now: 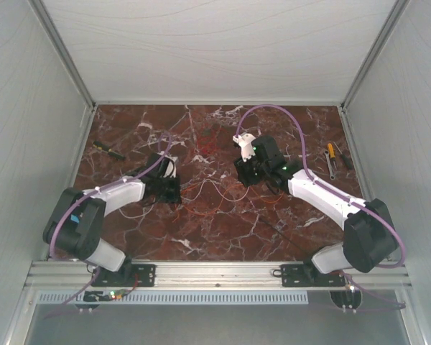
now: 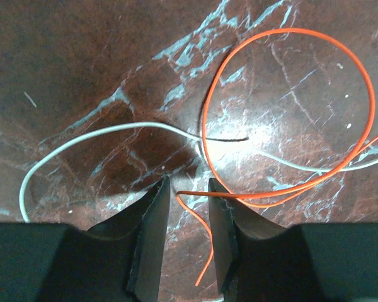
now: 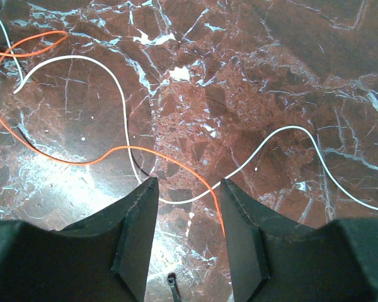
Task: Zip-tie the wires
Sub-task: Adjust the cable at the center of the board.
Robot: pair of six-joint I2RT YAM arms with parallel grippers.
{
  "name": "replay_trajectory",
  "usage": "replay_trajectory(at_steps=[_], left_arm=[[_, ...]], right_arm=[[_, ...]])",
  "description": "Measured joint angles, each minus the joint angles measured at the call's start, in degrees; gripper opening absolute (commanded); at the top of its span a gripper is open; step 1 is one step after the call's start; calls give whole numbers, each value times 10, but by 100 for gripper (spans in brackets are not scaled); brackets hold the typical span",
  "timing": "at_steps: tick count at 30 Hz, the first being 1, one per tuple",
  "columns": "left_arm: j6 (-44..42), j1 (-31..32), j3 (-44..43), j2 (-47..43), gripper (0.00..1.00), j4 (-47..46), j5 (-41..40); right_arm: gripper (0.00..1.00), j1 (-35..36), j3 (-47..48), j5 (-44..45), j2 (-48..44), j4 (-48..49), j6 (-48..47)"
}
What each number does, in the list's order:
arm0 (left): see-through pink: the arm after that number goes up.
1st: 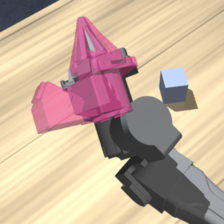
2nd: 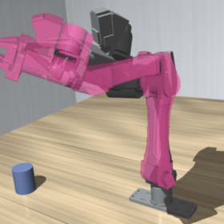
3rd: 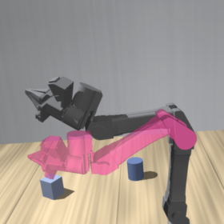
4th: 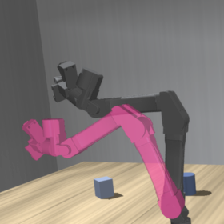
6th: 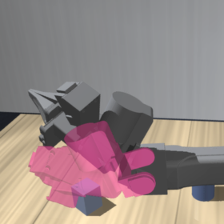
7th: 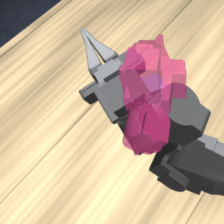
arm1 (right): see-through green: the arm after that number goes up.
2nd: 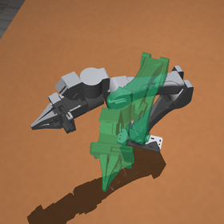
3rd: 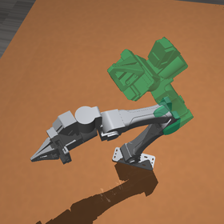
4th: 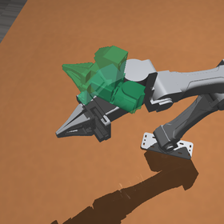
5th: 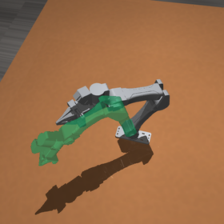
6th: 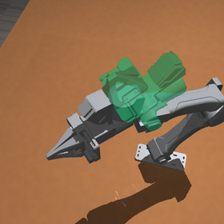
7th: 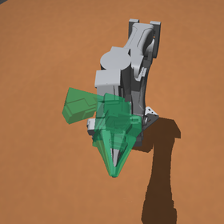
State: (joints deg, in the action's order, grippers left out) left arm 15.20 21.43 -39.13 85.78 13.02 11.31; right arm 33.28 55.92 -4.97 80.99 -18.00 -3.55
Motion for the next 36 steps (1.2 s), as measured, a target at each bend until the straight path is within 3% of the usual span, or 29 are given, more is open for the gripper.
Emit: replay_trajectory(at_steps=[4, 15, 21, 25, 30, 36], left_arm=[[4, 0, -8, 14, 0, -12, 3], [10, 0, -22, -12, 0, 6, -20], [43, -8, -97, -88, 0, 97, -115], [86, -66, -131, -137, 0, 137, -155], [125, -187, -104, -173, 0, 171, -174], [157, -206, -77, -161, 0, 200, -184]], right_arm=[[42, 0, -1, 0, 0, 0, 0], [42, 0, -10, 1, -8, -5, 0], [42, 0, -10, 4, -8, -6, 0], [42, 0, -10, 4, -8, -6, 0], [42, 0, -10, 2, -8, -6, 0], [42, 0, -10, -1, -7, -6, 0]])
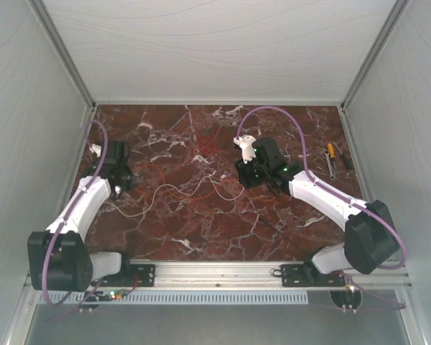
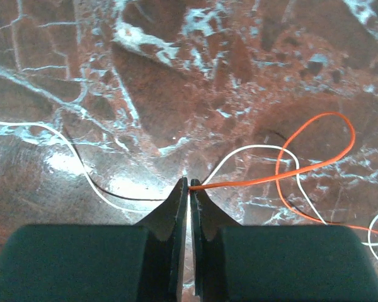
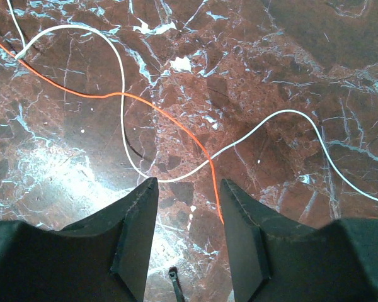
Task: Zip-tie the wires
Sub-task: Adjust the cable at the center of the board.
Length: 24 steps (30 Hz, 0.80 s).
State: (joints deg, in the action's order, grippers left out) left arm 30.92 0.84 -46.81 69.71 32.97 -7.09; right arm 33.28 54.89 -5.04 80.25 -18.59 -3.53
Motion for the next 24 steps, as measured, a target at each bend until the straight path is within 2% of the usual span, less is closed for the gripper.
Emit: replay_trajectory(at_steps=[8, 12, 13, 15, 18, 20, 22, 24], left_arm=[[46, -78, 6, 65, 0, 20, -21], [78, -92, 11, 74, 0, 41, -25], [88, -92, 14, 74, 3, 44, -25], [104, -92, 24, 74, 23, 46, -25], [123, -98, 41, 74, 60, 47, -23], [131, -105, 49, 75, 77, 48, -19], [139, -111, 50, 77, 90, 50, -16], [146, -116, 50, 77, 97, 51, -10]], right_arm=[[42, 0, 0, -2, 0, 0, 0], [42, 0, 0, -2, 0, 0, 0], [42, 0, 0, -2, 0, 0, 0], [42, 0, 0, -2, 0, 0, 0], [42, 0, 0, -2, 0, 0, 0], [42, 0, 0, -2, 0, 0, 0], [42, 0, 0, -2, 0, 0, 0], [42, 0, 0, -2, 0, 0, 0]])
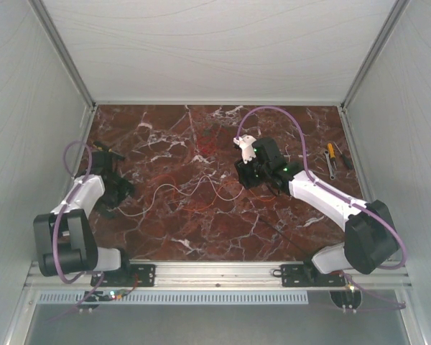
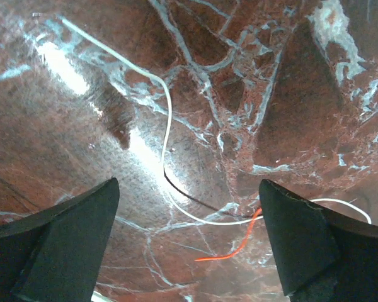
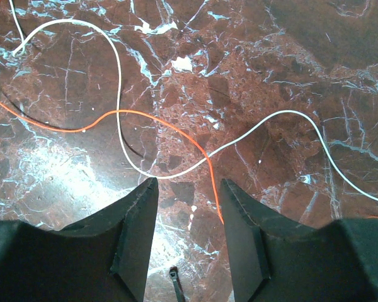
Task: Zip-tie the wires
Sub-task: Adjust the cable at the center of the board.
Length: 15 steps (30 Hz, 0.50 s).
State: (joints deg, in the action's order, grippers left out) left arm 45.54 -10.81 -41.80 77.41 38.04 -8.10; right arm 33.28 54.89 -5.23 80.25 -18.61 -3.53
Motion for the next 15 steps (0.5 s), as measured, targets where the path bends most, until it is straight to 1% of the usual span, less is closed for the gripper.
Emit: replay_trajectory(at_steps=[1, 7, 11, 15], left_arm=[[4, -3, 0, 0, 99, 2, 4], [56, -12, -29, -14, 100, 50, 49], [76, -12, -83, -31, 100, 87, 64], [68, 6, -152, -32, 100, 96, 54]], right_arm=[[42, 0, 0, 0, 0, 0, 0], [42, 0, 0, -2, 0, 0, 0], [42, 0, 0, -3, 0, -1, 0], [42, 0, 4, -7, 0, -3, 4]])
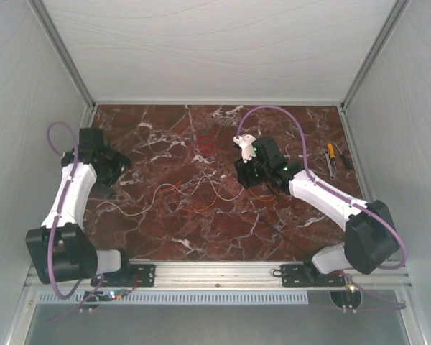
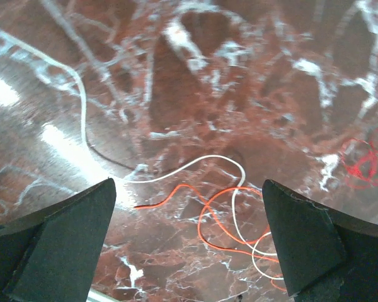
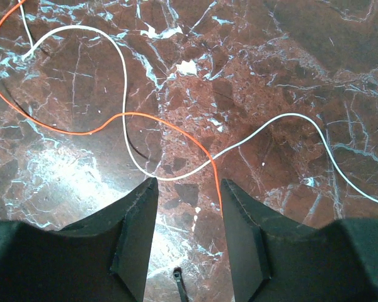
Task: Zip-tie the wires
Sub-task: Adjust the cable at the center of the board, then untie the cable at the center of the board.
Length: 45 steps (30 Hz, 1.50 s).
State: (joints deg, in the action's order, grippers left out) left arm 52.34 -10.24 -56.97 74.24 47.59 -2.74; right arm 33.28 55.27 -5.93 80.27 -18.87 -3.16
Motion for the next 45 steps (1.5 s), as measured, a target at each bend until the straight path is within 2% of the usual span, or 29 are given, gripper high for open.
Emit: replay_trajectory(at_steps=[8, 17, 22, 27, 33, 37, 41, 45], left_arm=[[-88, 90, -79, 13, 98, -56, 16], [-122, 141, -169, 156, 89, -171, 82], [-103, 173, -212, 251, 81, -223, 112], [-51, 194, -295, 368, 75, -263, 137], [30, 205, -362, 478, 55, -324, 131], [73, 206, -412, 542, 53, -347, 127], [93, 207, -514, 621, 48, -347, 128], [100, 209, -558, 654, 43, -346, 126]], right_arm=[[44, 0, 40, -1, 5, -2, 25], [63, -14, 74, 25, 5, -4, 76], [65, -57, 78, 28, -2, -17, 127], [65, -84, 72, 38, -34, -33, 160], [65, -86, 54, 56, -88, -53, 185], [66, -88, 37, 75, -117, -67, 197], [66, -98, 24, 94, -135, -84, 207], [66, -110, 20, 111, -146, -95, 214]])
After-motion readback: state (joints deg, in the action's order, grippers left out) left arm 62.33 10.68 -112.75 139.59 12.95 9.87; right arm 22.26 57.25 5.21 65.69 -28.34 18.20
